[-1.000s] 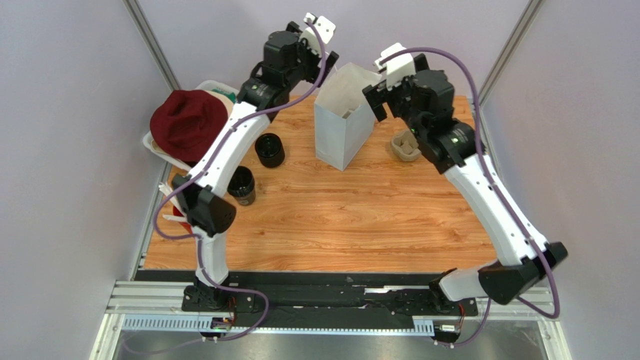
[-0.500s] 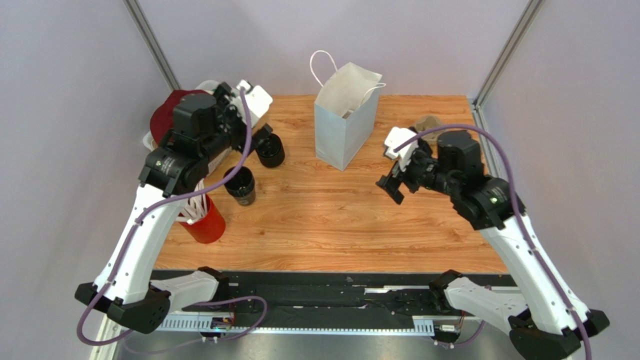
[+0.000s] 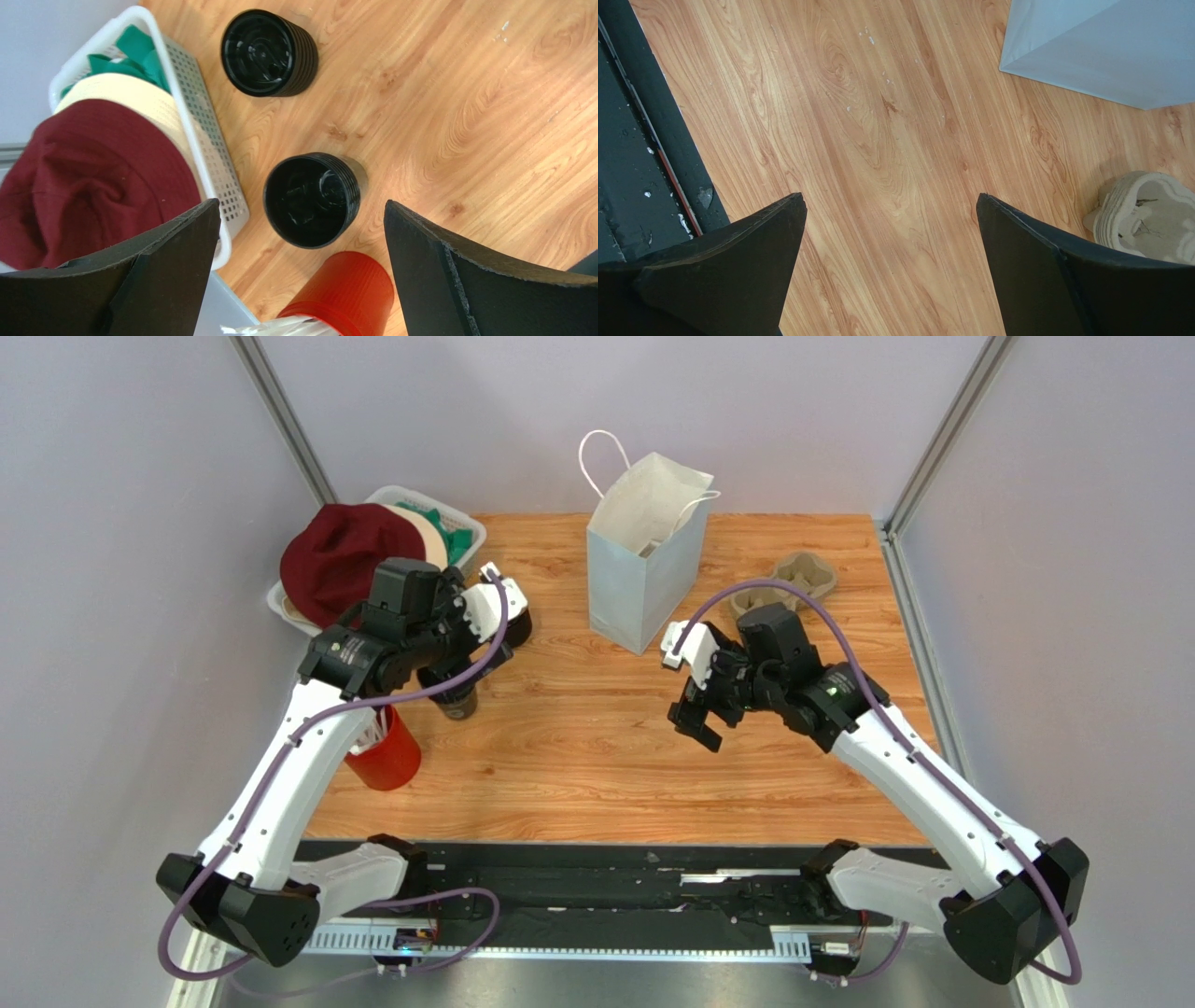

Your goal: Pack the takeout coffee

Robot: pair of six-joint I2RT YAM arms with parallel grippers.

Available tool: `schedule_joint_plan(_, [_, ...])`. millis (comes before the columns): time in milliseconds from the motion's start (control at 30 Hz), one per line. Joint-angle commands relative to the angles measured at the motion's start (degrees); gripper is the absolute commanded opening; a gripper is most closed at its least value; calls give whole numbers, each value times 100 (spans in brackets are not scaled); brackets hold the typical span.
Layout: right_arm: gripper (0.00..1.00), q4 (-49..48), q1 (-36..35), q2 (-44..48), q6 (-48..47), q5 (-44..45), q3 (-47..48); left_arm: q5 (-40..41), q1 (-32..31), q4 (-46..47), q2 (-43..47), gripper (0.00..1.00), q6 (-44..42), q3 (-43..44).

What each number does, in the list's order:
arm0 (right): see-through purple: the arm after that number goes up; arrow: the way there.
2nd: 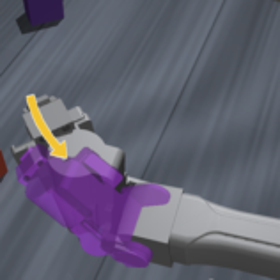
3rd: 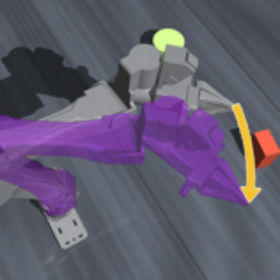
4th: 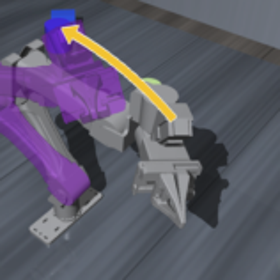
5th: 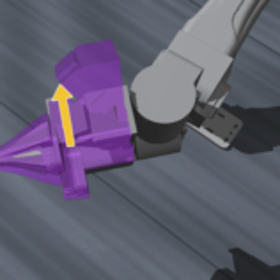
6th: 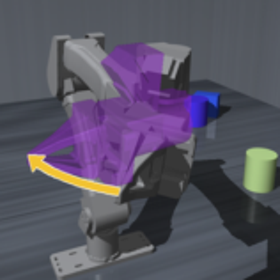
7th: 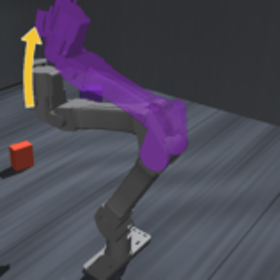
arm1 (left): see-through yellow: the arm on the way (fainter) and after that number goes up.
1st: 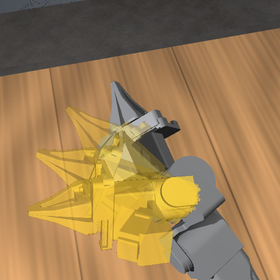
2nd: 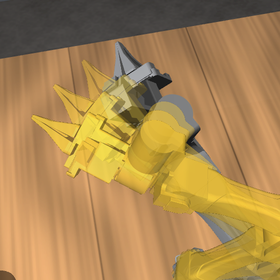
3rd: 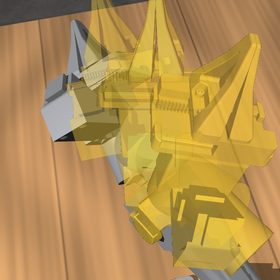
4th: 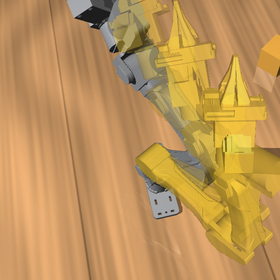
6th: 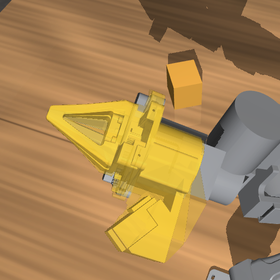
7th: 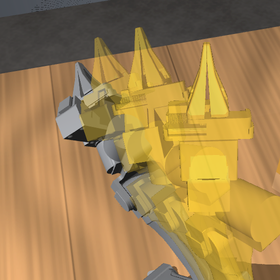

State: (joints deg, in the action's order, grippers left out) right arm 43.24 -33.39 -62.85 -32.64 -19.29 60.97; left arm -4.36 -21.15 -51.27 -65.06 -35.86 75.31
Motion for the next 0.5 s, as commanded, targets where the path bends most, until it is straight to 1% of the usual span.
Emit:
schedule_joint_plan(0, [99, -632, -185, -78, -119, 381, -182, -188, 93, 159, 98, 94, -176, -420])
schedule_joint_plan(100, [99, -729, -501, -192, -216, 758, -287, -13, 155, 545, 151, 93, -80, -710])
schedule_joint_plan(167, [99, -765, -625, -315, -242, 944, -323, 276, 181, 819, 247, 94, -36, -903])
schedule_joint_plan(233, [99, -774, -739, -420, -251, 1076, -323, 348, 207, 1109, 300, 94, -44, -974])
schedule_joint_plan(333, [99, -774, -862, -456, -295, 1260, -322, 138, 251, 1478, 406, 95, 70, -1141])
schedule_joint_plan(400, [99, -800, -941, -456, -295, 1436, -323, -178, 260, 1802, 564, 95, 263, -1316])
schedule_joint_plan(467, [99, -800, -959, -448, -287, 1489, -323, -416, 260, 1927, 748, 95, 229, -1518])
